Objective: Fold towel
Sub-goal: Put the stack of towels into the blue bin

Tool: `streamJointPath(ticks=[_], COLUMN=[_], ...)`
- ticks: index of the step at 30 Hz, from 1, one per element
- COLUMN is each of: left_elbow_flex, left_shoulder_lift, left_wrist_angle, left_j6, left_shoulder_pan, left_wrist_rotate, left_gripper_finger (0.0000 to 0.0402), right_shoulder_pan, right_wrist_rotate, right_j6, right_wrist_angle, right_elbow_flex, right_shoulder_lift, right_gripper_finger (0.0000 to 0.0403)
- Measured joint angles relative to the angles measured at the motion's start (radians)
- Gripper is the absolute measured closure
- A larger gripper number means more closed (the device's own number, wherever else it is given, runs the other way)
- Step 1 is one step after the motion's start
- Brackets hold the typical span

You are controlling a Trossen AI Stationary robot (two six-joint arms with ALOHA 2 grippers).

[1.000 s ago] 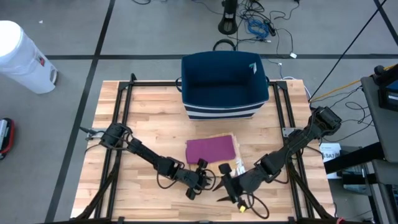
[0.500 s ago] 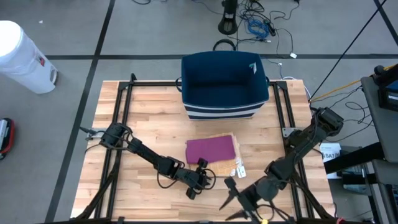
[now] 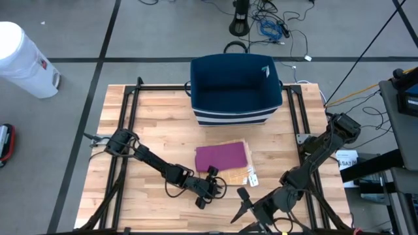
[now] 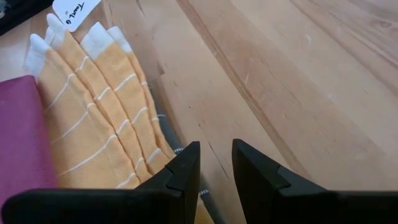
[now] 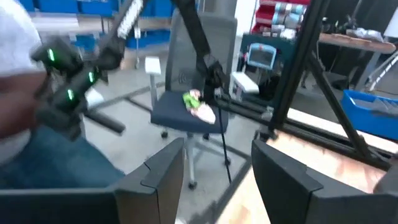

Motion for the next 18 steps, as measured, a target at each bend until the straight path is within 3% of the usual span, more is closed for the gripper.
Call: streamJointPath(ticks=[15, 18], left_elbow_flex=[0.000, 0.000], left_shoulder_lift=[0.000, 0.000], left_wrist_angle=[0.000, 0.000], left_j6=[-0.001, -0.001], left_shoulder_pan=[0.000, 0.000], left_wrist_rotate=[0.001, 0.001], left_gripper_finger=[0.0303, 0.0303], right_shoulder_pan=[-0.003, -0.019], right_wrist_rotate=[0.000, 0.000], right_j6=[-0.061, -0.053], right_wrist_angle=[-0.068, -0.010], right_elbow_flex=[0.000, 0.000], right_shoulder_lift=[0.013, 0.016], right_gripper_finger=[0.0229, 0.0229])
